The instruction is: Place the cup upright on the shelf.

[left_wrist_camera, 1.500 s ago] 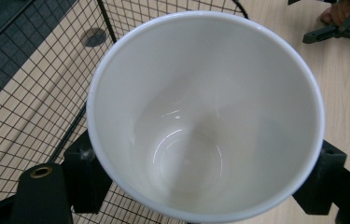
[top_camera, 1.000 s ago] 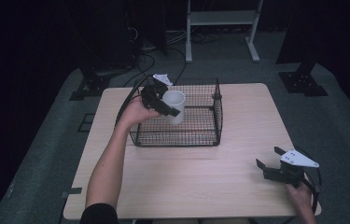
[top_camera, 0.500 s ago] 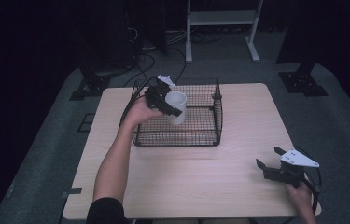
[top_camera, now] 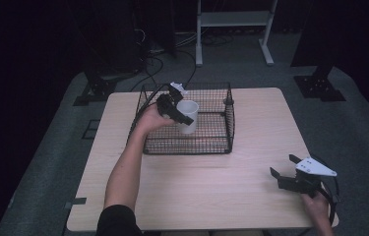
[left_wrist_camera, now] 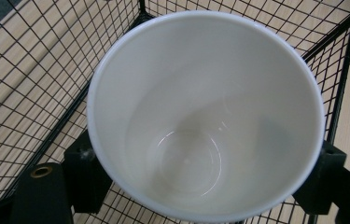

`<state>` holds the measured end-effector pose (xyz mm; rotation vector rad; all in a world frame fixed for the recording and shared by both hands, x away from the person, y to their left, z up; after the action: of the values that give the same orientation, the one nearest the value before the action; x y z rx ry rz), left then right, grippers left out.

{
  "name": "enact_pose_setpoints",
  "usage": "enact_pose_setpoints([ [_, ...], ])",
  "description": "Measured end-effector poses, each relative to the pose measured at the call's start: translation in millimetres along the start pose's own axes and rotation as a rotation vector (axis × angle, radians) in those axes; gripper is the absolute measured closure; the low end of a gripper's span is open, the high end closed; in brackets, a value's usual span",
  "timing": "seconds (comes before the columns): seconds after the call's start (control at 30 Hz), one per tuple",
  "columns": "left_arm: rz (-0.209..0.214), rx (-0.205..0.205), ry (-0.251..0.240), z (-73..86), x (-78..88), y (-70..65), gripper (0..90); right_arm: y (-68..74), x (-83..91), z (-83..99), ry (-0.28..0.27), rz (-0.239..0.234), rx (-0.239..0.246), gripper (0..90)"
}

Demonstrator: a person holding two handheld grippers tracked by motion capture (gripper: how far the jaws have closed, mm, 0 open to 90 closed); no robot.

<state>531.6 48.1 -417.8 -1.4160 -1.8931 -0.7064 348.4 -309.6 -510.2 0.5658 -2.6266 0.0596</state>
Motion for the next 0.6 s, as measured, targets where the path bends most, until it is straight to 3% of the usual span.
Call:
enact_pose_setpoints([
  [0.6, 0.026, 0.007, 0.028, 3.6, -20.6, -0.1, 21.2, 0.3, 0.1, 0.0, -0.002, -0.001, 0.003, 13.1],
])
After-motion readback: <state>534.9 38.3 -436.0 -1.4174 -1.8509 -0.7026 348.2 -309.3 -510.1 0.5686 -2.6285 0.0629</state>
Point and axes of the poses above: each handheld gripper's, and its own axes: x roughly backward along the jaws, z roughly out of its underside, y roughly to its left, the point moved 7 cm from there along -x, roughly forward along the jaws, and after that the axes turned 11 degrees about -x, right-handed, at the moved point
